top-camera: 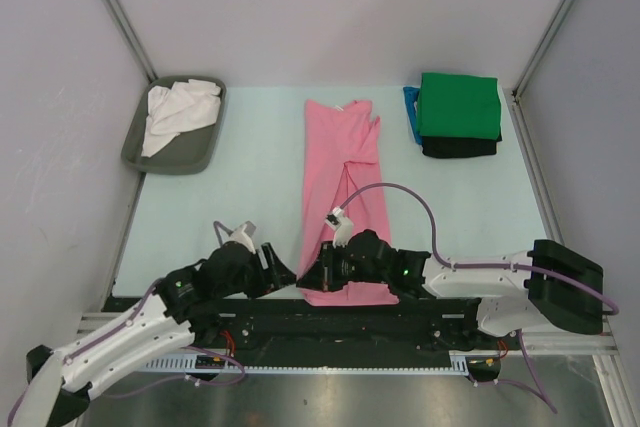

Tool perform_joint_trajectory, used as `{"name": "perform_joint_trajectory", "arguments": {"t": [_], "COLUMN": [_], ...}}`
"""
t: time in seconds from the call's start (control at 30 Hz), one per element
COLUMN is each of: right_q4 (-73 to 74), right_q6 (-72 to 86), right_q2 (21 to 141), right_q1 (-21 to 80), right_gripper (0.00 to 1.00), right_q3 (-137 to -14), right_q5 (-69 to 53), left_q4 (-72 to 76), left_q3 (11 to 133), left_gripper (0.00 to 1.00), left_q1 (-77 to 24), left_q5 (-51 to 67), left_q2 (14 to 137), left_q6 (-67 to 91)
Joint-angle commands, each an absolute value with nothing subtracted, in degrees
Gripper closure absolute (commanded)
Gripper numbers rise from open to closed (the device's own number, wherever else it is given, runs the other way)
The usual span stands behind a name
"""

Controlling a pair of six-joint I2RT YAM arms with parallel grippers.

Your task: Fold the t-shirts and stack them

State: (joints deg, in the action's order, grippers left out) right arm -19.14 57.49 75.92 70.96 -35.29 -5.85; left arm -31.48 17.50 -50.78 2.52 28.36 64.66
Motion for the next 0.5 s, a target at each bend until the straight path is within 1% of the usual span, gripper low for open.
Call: {"name": "perform_joint_trajectory", "arguments": {"t": [0.0,0.1,0.17,0.27,0.47], "right_q4": [-21.54,-19.96,-17.85,-14.86,-7.83], "right_q6": [57.75,57.40,56.78,56.16,53.97], "right_q2": [76.64,77.08,77.25,77.78,76.12], "right_q1": [70.93,71.10,71.37,71.63,73.39], "right_gripper": [1.00,1.00,1.00,1.00,1.00], "right_q3": [-37.44,-37.27,-37.27,-37.27,-37.27], "right_q5": [-6.95,-6.42,-5.63,-4.48,0.08], "left_q4": [-46.28,-49.73,-50.80,-51.50,-47.82], "left_q3": [22.58,23.47,23.55,23.47,23.73], "left_gripper": [0.28,0.29,0.29,0.29,0.29], "left_q1": [-50.98,-51.06,-51.06,-51.06,-51.06], "left_q5": [-9.46,-12.12,-12.48,-12.39,-10.99], "left_q2": [18.58,13.56,12.48,13.09,18.01], "left_q6": [70.22,72.07,72.51,72.69,71.28]}}
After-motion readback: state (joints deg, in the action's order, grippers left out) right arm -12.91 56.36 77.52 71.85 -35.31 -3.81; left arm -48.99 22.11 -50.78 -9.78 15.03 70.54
